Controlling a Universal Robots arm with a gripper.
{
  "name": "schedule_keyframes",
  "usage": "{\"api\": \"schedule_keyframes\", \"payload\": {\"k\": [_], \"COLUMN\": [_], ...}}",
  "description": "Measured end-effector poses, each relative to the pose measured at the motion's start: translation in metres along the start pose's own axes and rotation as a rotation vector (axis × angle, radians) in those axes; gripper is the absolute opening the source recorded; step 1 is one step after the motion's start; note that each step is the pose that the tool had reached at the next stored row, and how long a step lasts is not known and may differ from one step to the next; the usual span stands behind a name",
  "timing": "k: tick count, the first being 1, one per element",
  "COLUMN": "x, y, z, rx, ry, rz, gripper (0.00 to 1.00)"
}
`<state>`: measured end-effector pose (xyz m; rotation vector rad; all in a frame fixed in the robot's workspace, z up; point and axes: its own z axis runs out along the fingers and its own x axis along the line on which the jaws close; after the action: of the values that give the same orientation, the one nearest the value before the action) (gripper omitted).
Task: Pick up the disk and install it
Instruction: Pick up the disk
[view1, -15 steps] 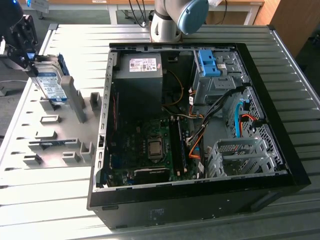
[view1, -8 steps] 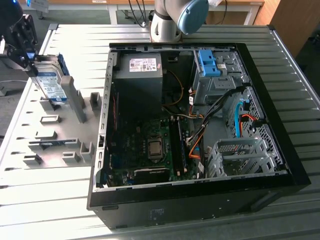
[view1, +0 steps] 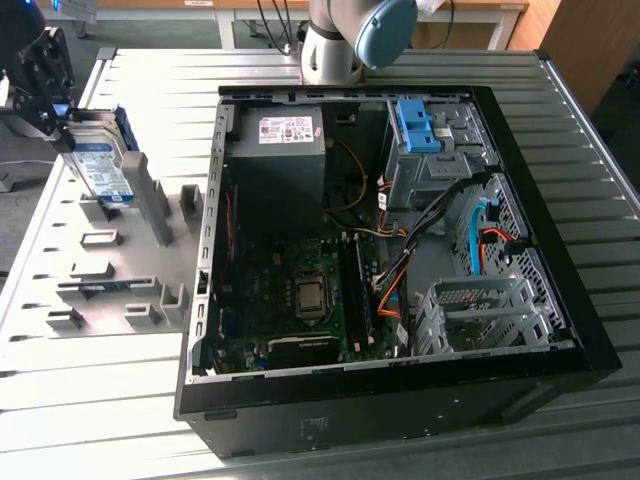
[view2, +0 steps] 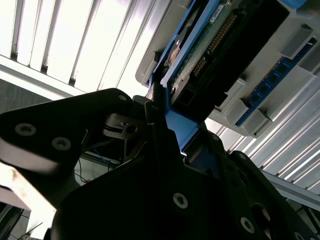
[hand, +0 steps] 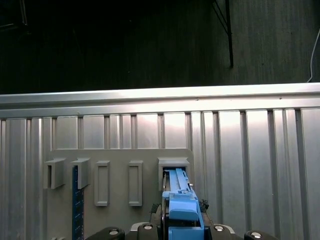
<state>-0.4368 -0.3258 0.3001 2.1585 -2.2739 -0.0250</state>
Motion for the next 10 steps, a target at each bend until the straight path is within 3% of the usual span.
{"api": "schedule_keyframes", "payload": {"k": [10], "x": [0.0000], "y": [0.0000], "z": [-0.0029], "rx": [0.0003], "ry": [-0.0002], "rz": [0.000], "gripper": [0.36]}}
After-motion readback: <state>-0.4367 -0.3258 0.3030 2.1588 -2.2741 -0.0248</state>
